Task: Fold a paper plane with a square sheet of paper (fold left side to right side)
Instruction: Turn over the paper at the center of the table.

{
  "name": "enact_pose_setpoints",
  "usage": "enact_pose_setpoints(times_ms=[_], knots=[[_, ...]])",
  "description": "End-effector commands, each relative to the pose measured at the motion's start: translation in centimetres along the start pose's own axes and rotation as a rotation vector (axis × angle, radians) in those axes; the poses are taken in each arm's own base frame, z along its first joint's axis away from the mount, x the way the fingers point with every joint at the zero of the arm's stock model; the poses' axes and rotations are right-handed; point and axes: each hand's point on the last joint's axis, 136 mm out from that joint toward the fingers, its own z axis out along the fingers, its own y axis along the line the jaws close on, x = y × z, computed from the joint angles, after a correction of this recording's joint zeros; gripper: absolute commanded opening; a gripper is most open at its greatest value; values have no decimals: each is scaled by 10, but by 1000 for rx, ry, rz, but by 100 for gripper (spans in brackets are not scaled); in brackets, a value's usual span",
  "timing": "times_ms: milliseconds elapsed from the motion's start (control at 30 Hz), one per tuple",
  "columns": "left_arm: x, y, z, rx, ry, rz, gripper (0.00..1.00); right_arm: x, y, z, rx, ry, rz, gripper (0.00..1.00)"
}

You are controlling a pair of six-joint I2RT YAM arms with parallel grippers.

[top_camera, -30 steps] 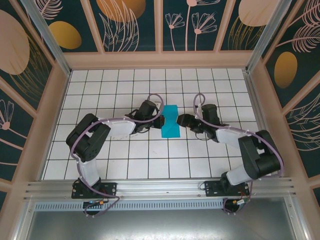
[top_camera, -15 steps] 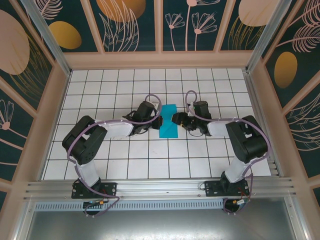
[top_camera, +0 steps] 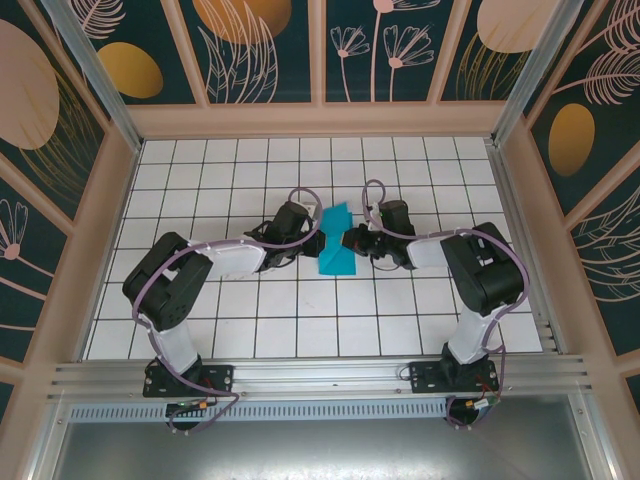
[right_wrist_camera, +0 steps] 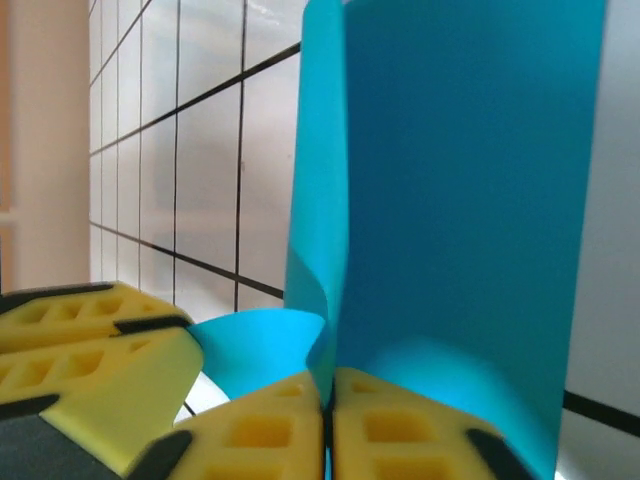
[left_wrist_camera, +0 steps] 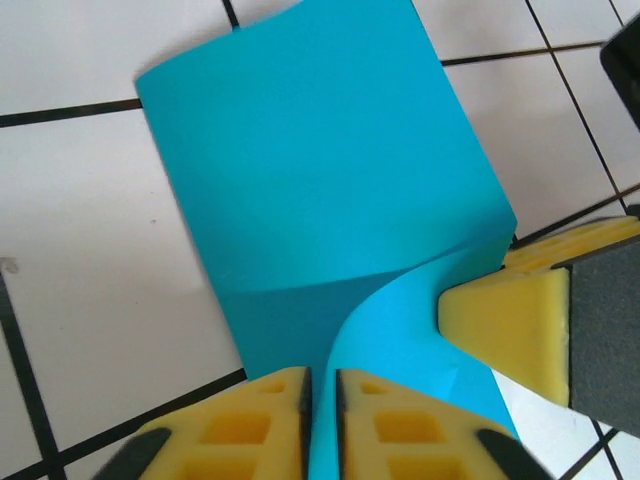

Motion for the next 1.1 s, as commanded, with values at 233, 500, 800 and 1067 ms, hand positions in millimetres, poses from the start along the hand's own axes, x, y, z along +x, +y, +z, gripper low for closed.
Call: enact_pose_setpoints(times_ms=[233, 500, 800, 1067], knots=[[-64, -3, -87, 58, -239, -81, 80, -50, 63, -58, -141, -201, -251, 0], [-112, -49, -190, 359, -477, -71, 98, -60, 153, -145, -407, -296, -494, 0], [-120, -128, -253, 797, -481, 54, 99, -32, 242, -195, -634, -289, -666, 0], [-113, -145, -258, 953, -429, 69, 98, -12, 288, -209, -740, -276, -747, 0]])
